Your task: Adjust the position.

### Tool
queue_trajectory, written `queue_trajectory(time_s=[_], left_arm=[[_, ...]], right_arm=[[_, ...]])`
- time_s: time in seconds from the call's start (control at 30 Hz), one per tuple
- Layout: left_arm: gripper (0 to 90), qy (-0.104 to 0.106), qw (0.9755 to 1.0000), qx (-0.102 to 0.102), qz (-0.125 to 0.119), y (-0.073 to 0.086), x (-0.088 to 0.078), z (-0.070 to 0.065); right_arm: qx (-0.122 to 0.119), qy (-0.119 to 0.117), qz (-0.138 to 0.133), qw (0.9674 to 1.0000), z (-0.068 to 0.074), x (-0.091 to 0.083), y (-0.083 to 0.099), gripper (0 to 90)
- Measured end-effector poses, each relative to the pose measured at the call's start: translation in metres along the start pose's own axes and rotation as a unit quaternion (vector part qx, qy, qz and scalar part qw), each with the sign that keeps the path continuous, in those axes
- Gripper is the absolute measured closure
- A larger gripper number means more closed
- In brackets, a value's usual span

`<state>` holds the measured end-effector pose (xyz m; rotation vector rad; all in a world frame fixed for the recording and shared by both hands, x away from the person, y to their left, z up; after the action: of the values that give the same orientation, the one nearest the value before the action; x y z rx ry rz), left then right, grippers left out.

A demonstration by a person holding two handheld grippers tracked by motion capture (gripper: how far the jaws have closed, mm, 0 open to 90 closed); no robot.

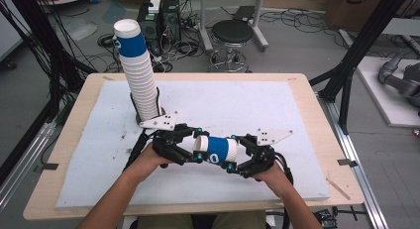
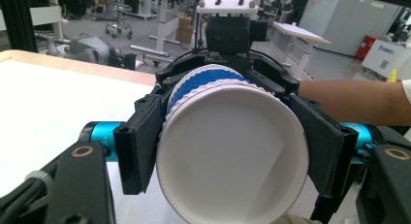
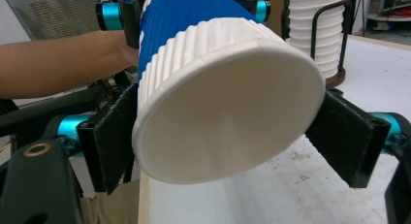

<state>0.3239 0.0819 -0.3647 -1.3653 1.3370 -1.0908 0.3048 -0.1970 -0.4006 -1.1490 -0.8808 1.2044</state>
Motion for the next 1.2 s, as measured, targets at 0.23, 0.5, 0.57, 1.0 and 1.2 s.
queue_trajectory(time_s=[0.23, 0.5, 0.57, 1.0, 1.2], left_arm=[[31.4, 0.007, 1.0, 0.003, -0.004, 0.0, 0.0, 0.0], [31.7, 0.011, 0.9998, 0.013, 0.008, 0.003, -0.002, -0.002], [31.7, 0.012, 0.9998, 0.014, 0.01, 0.004, -0.002, -0.003], [16.6, -0.022, 0.9986, 0.014, 0.046, 0.006, -0.002, -0.01], [15.9, -0.048, 0.9957, 0.032, 0.072, -0.001, -0.012, -0.014]], right_arm=[[-0.01, -0.01, 0.003, 0.9999, 0.0, -0.003, -0.002, 21.4], [-0.024, -0.014, 0.017, 0.9995, 0.002, -0.006, -0.006, 27.6], [-0.023, -0.018, 0.023, 0.9993, 0.003, -0.006, -0.006, 28.3], [-0.024, -0.022, 0.032, 0.999, 0.003, -0.007, -0.008, 29.5], [-0.04, -0.007, 0.054, 0.9977, 0.002, -0.011, -0.016, 29.4]])
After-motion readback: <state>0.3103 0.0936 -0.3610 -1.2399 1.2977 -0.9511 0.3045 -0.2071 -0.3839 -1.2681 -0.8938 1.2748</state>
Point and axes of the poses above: each handheld gripper's, and its own axes: x roughly forward along the jaws, y roughly out of its underside, z roughly to its left, the point moved 1 cm from there along x, roughly forward along the jaws, and after that the axes turned 8 degrees about -z, right-handed, at the moved point
